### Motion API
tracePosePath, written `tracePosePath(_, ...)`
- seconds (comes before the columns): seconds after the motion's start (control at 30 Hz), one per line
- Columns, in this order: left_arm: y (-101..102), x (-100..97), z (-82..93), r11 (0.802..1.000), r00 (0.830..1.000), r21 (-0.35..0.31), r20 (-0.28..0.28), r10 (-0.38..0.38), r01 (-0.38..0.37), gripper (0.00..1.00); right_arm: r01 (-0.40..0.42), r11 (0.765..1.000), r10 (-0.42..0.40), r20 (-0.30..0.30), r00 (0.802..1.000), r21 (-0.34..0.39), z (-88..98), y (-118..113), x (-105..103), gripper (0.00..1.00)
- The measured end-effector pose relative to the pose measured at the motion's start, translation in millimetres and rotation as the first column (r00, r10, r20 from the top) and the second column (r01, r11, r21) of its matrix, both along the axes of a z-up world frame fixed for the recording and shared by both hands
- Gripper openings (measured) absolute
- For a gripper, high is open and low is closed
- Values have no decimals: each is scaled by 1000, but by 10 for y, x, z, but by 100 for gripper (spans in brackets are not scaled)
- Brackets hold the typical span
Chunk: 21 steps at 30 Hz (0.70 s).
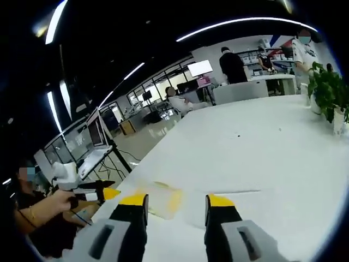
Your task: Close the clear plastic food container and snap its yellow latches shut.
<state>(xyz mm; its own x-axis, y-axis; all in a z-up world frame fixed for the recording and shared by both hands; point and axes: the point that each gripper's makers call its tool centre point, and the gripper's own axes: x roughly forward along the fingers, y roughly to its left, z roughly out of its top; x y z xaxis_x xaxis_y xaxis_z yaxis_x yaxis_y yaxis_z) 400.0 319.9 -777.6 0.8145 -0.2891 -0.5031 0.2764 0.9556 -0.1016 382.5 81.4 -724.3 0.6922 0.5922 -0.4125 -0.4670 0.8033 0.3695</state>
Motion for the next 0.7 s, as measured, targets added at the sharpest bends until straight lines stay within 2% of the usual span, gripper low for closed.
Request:
tracePosePath(0.17,21,93,-87,1000,1000,9,-8,4,-4,51,-43,999,43,-11,999,-17,-158,244,71,37)
tracePosePath(0.37,9,189,-214,1000,999,7,-43,-6,7,48,-45,998,43,-42,998,-36,-358,421,194,32)
tracePosePath(0.7,22,364,-327,999,998,39,-61,-12,15,44,-47,997,45,-39,998,-55,-521,667,402,27)
